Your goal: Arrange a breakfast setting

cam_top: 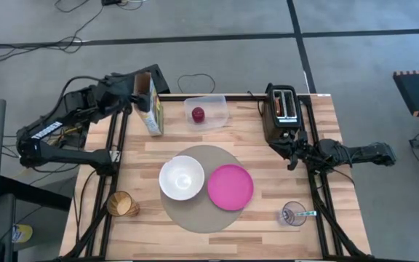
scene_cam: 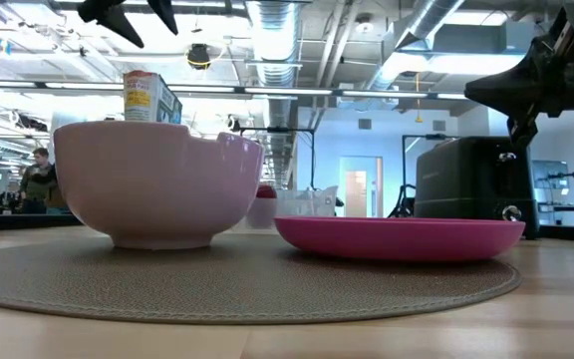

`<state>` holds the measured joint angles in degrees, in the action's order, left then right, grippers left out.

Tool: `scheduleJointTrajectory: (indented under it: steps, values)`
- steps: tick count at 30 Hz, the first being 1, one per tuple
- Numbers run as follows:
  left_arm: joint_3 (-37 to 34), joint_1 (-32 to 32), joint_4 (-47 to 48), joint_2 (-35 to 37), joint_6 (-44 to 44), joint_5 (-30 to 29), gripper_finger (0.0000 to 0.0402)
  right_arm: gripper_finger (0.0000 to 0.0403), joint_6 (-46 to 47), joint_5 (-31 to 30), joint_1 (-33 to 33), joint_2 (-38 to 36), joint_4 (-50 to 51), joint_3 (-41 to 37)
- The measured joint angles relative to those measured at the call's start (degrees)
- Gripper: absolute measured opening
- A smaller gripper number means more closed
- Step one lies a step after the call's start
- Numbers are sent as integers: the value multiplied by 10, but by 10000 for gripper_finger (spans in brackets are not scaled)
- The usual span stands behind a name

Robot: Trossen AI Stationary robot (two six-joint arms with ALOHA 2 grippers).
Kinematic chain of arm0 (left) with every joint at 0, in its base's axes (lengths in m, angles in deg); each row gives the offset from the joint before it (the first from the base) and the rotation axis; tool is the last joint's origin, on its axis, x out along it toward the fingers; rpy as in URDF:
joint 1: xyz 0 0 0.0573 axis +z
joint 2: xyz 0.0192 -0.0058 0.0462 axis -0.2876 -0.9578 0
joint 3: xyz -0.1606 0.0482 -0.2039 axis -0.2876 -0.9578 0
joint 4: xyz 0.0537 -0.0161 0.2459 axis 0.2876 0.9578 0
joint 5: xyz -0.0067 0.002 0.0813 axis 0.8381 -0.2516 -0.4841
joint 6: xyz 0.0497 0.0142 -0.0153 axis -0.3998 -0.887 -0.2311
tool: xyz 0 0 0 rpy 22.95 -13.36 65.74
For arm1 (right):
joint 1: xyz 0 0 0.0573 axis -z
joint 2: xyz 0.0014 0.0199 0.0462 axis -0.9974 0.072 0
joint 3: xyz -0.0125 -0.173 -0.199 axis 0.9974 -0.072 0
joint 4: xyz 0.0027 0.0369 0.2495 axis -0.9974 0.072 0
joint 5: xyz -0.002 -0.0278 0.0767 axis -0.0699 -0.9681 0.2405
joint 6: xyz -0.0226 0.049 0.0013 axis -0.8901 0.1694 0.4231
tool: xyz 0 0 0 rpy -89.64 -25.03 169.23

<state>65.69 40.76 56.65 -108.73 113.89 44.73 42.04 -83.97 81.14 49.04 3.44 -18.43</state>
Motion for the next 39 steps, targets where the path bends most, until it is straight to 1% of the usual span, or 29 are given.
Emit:
scheduleJointTrajectory:
  steps: [3,6,9,13,20,26,30,39]
  values:
    - [0,0,3,-9,29,3,385,70,0,0,0,0,0,0]
    - [0,13,40,-25,55,-4,385,70,0,0,0,0,0,0]
    - [0,30,87,-42,65,13,385,70,0,0,0,0,0,0]
    - [0,45,105,-59,70,28,385,70,0,0,0,0,0,0]
    - [0,56,106,-68,70,64,385,70,0,0,0,0,1,0]
    - [0,59,114,-67,70,48,385,70,0,0,0,0,1,0]
    - [-2,63,117,-67,70,53,385,70,0,0,0,0,1,0]
    - [-71,56,77,-66,81,50,385,70,0,0,0,0,1,0]
